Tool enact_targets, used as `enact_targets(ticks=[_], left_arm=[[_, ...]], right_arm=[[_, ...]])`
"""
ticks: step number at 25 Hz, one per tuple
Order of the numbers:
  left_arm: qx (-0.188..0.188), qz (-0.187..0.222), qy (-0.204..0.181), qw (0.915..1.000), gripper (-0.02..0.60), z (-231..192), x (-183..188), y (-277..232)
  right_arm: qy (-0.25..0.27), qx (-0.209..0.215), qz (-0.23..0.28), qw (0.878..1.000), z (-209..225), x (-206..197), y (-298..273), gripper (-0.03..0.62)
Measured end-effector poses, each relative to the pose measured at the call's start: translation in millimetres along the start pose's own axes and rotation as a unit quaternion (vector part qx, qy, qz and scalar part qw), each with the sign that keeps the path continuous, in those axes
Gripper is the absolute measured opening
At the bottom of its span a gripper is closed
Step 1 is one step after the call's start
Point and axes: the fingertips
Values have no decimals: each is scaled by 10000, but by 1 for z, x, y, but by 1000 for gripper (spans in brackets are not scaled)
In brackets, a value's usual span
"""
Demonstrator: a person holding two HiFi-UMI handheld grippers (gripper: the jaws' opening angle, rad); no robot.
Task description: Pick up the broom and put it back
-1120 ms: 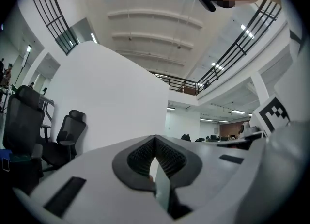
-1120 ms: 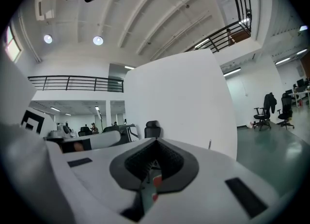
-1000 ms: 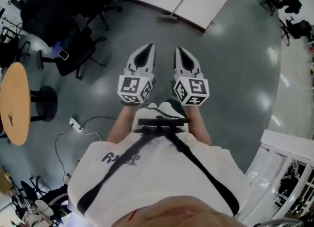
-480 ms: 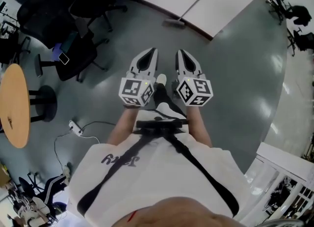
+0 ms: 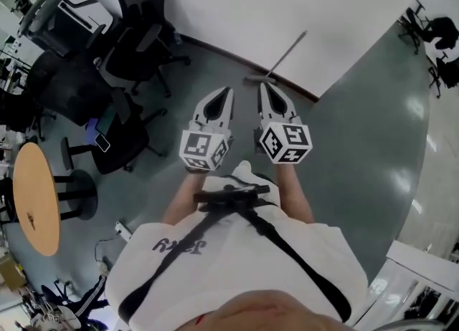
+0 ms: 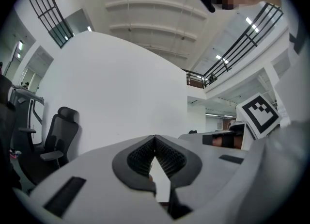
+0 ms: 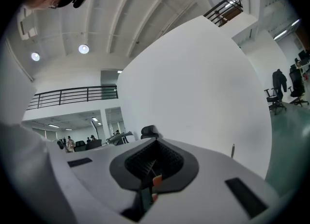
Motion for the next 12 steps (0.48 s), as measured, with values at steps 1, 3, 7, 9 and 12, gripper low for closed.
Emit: enact_targets(ticks=[1, 3, 7, 9, 12], left_arm=[[-20, -7, 8, 10000, 12, -2, 0, -18], [-29, -71, 49, 10000, 12, -7, -3, -48], [77, -228, 122, 9996, 12, -20, -10, -98], [75, -305, 115, 9994, 12, -31, -14, -123], [6, -269, -64, 9996, 12, -58, -14, -164]], right_arm=[[-13, -12, -13, 10000, 12, 3, -11, 5], [-106, -23, -139, 9998, 31, 1, -33, 5], [-263, 55, -497, 9984, 59, -9, -71, 5], [-304, 51, -540, 9981, 72, -9, -91, 5], [-345, 58, -508, 9981, 88, -11, -132, 5]])
Point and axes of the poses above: the fingertips, and each gripper's own axes: y backward along the fingers, z to its right, x out of its top, and after that the axes turned 7 degrees about x, right-handed
